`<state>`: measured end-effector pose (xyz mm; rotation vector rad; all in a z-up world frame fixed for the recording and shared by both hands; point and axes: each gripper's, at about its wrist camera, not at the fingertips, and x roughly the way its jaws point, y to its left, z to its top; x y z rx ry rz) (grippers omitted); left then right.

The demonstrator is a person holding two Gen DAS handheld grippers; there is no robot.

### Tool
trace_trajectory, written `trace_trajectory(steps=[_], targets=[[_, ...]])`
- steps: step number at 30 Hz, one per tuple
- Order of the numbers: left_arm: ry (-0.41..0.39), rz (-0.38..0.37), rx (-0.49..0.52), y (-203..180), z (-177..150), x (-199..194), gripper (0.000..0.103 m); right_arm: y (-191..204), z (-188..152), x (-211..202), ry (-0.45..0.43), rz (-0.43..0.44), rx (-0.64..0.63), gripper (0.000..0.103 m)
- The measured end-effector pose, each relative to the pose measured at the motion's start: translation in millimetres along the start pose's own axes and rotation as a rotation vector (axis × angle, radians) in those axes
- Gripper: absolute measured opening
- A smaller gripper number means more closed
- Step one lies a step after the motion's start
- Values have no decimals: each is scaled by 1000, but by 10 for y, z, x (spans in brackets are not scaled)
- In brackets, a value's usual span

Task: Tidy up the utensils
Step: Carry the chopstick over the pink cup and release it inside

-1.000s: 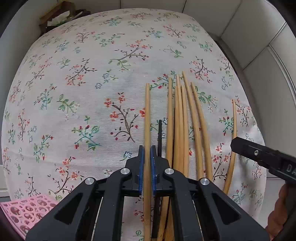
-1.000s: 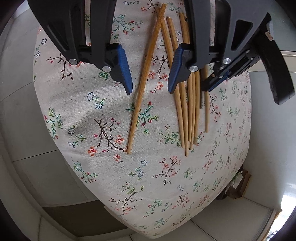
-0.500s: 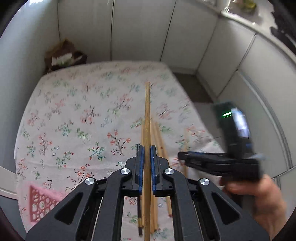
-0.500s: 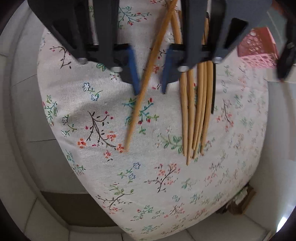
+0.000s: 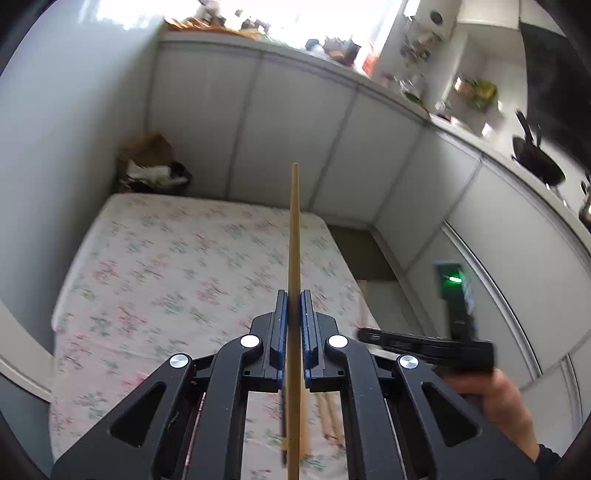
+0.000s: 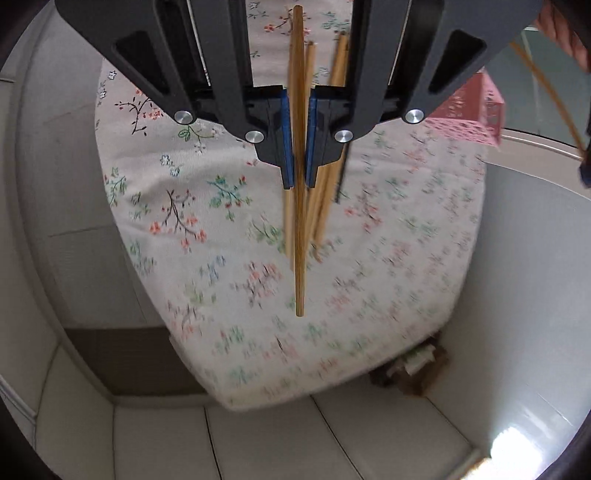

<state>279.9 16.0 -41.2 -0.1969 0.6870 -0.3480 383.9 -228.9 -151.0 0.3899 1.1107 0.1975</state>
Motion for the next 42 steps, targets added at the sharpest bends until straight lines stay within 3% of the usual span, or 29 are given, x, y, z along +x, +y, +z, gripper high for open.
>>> trace_trajectory(steps=[4, 12, 21, 30, 34, 35, 37, 42], targets=[[-63, 29, -34, 246, 45, -147, 6, 119, 52, -242, -98, 17, -36, 7], [-217, 92, -38, 646, -128, -201, 6, 637, -93, -698, -334, 144, -176, 7], [-309, 146, 6, 729, -304, -222, 6, 1126, -329, -905, -488, 165, -316, 7], [-203, 185, 70, 702, -419, -111, 6, 1331, -400, -818, -529, 197, -355, 7], [-121, 146, 17, 761, -391, -88, 7, 1441, -436, -835, -535, 241, -343, 7], [-98, 145, -7, 789, -379, -96, 9, 1478, -440, -824, -535, 249, -341, 7], [-88, 128, -52, 844, -354, -154, 25, 1534, -446, -801, -532, 267, -333, 7], [-100, 98, -116, 908, -291, -345, 33, 1720, -482, -767, -544, 299, -338, 7]])
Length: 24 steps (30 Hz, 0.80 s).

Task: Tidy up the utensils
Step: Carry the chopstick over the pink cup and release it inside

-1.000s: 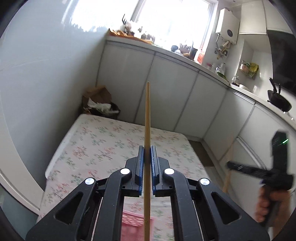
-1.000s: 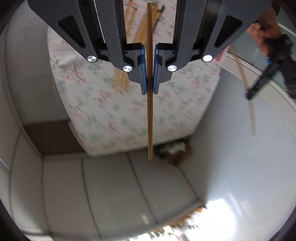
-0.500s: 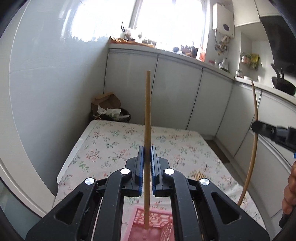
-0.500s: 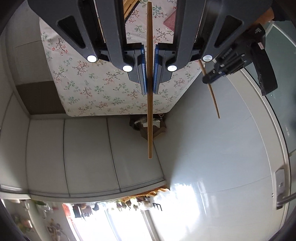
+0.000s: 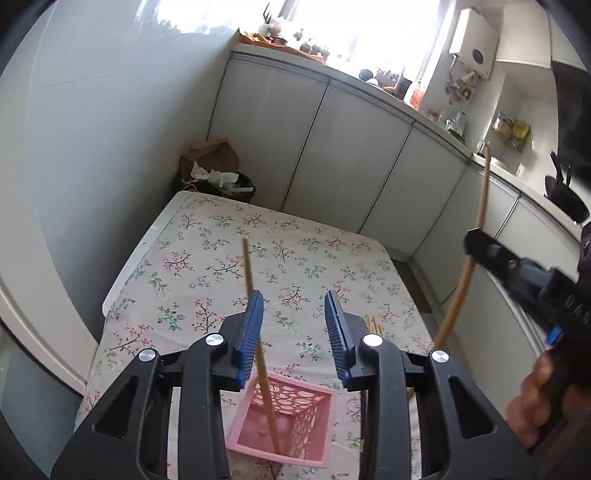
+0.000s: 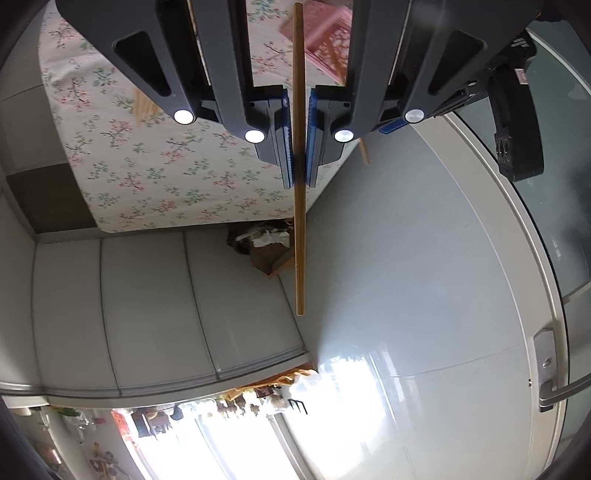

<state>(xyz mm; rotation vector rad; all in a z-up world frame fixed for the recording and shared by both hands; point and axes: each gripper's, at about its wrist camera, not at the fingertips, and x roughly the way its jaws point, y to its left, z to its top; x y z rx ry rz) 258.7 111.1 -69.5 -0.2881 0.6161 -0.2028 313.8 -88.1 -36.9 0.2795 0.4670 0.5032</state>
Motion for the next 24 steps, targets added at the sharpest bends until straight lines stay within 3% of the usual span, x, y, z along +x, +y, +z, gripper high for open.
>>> trace_trajectory(steps=[2, 6, 7, 11, 15, 19, 24], targets=[[-4, 4, -15, 14, 62, -106, 39, 112, -3, 48, -14, 9, -19, 7], [-24, 31, -71, 69, 172, -391, 71, 283, -51, 206, -24, 29, -49, 7], [-27, 39, -82, 87, 180, -435, 74, 325, -70, 251, -23, 35, -53, 7], [8, 115, -107, 156, 163, -482, 81, 496, -180, 441, -10, 46, -99, 7], [70, 190, -119, 246, 128, -352, 84, 562, -402, 669, 96, 24, -148, 7], [74, 208, -178, 385, 133, -390, 87, 501, -503, 740, 176, 27, -140, 11], [65, 229, -156, 364, 158, -436, 87, 470, -365, 564, 171, 63, -116, 34]])
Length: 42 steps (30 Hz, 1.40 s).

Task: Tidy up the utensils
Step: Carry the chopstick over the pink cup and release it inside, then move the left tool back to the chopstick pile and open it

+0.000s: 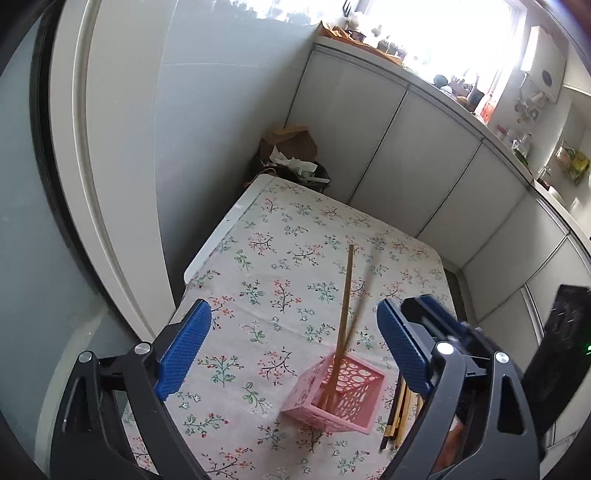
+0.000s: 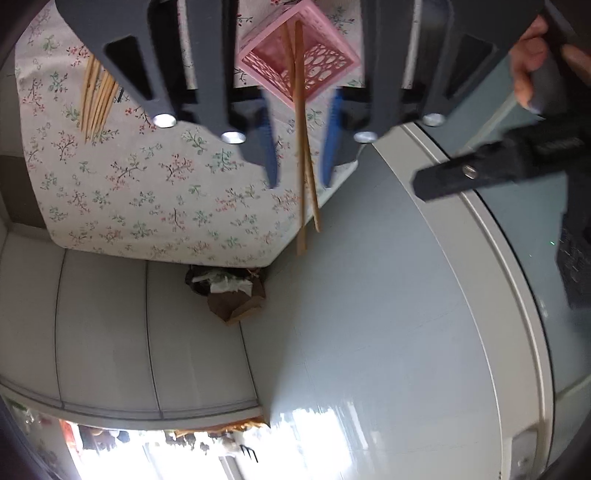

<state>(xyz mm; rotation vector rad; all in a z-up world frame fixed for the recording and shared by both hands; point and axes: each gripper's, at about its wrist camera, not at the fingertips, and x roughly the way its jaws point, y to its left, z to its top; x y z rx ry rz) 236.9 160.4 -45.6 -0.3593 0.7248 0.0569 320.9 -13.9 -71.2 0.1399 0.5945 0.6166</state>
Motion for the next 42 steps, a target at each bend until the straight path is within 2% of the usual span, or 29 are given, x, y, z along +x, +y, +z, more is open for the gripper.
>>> trace_trajectory(steps=[2, 7, 9, 10, 11, 12, 15, 19, 24, 25, 31, 37, 38, 40, 42], targets=[[6, -10, -1, -28, 11, -4, 87, -51, 58, -109, -6, 0, 12, 34], [-4, 6, 68, -239, -13, -52, 91, -315, 202, -596, -37, -38, 76, 48], [-7, 14, 108, -353, -35, -69, 96, -404, 264, -827, -61, -50, 94, 63], [-8, 16, 131, -423, -42, -76, 96, -472, 288, -1002, -81, -63, 108, 68], [-6, 10, 162, -526, -62, -92, 96, -535, 294, -1144, -91, -82, 123, 79], [-7, -1, 179, -596, -71, -102, 96, -600, 289, -1267, -95, -95, 138, 85], [-13, -21, 225, -865, -152, -131, 96, -922, 190, -1507, -85, -138, 229, 89], [57, -63, 315, -1238, -331, 36, 96, -1429, 19, -1521, -25, -245, 377, 89], [177, -85, 344, -1508, -558, 442, 96, -1759, -181, -1425, 58, -341, 422, 89], [194, -81, 350, -1552, -595, 512, 96, -1859, -242, -1378, 100, -381, 436, 89], [274, -36, 361, -1735, -728, 858, 96, -2302, -529, -1227, 260, -428, 587, 89], [388, -1, 360, -1867, -857, 1336, 95, -2448, -647, -1178, 299, -432, 631, 87], [415, 5, 359, -1879, -891, 1450, 94, -2457, -658, -1156, 308, -430, 633, 84], [464, 17, 359, -1895, -956, 1649, 81, -2470, -684, -1078, 335, -423, 644, 71], [478, 21, 373, -1920, -1006, 1757, 71, -2473, -699, -1033, 356, -404, 653, 53]])
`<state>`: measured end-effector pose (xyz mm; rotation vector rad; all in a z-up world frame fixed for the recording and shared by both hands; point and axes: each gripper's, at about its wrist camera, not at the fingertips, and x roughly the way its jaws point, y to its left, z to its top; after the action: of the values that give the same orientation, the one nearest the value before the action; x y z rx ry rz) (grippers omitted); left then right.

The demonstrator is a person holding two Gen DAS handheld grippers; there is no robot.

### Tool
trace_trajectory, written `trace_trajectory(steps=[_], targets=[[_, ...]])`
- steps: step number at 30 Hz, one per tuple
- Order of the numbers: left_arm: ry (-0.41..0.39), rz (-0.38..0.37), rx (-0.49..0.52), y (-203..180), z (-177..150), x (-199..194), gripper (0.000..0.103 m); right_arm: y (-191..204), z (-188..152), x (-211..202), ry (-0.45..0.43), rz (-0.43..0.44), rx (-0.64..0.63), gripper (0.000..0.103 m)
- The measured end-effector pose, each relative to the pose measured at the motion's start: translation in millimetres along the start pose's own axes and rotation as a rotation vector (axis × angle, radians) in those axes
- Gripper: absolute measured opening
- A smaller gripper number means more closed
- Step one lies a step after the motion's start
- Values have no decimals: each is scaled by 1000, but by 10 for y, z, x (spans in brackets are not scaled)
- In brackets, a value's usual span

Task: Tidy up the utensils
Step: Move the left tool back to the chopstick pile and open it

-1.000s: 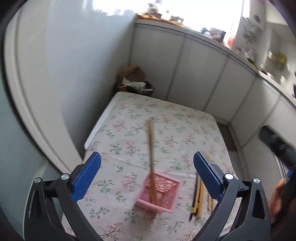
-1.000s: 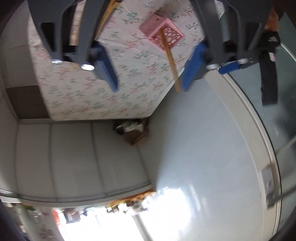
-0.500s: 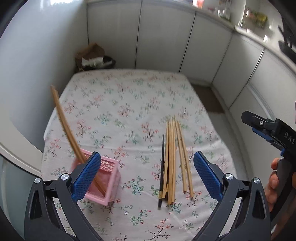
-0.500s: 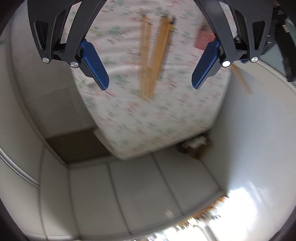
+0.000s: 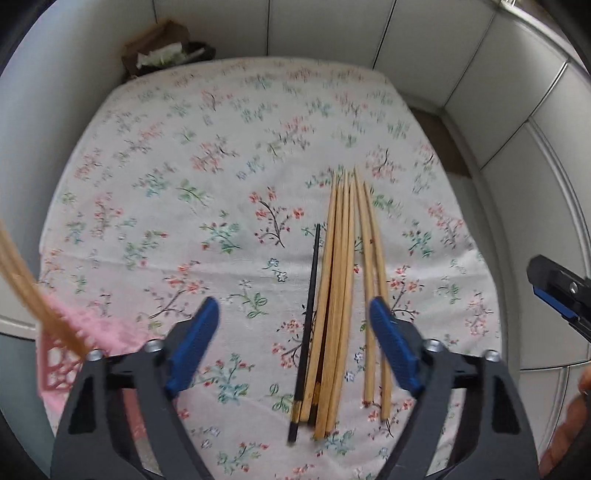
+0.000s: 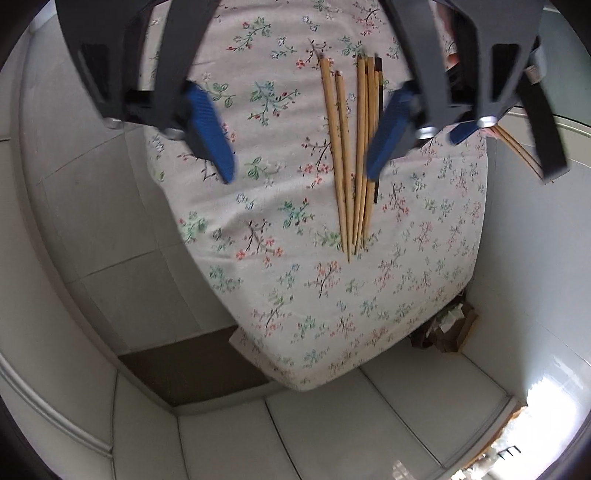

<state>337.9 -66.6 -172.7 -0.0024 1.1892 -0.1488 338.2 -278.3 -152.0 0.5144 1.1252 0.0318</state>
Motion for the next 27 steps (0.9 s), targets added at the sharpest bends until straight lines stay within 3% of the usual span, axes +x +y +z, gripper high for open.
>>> trace_trajectory(steps=[4, 11, 14, 16, 22, 27], targets=[[13, 2, 59, -95, 14, 172, 53, 56, -12, 126, 57, 20, -3, 43], [-14, 0, 124, -249, 18, 241, 49, 111, 8, 178, 61, 39, 0, 41], [-1, -4, 154, -320, 8, 314, 37, 133, -4, 186, 64, 47, 0, 41], [10, -18, 160, -335, 6, 365, 23, 139, -5, 188, 61, 44, -2, 41], [33, -39, 179, -359, 6, 501, 8, 118, 0, 203, 62, 35, 4, 41], [37, -48, 175, -360, 21, 515, 6, 125, -6, 225, 69, 35, -5, 41]])
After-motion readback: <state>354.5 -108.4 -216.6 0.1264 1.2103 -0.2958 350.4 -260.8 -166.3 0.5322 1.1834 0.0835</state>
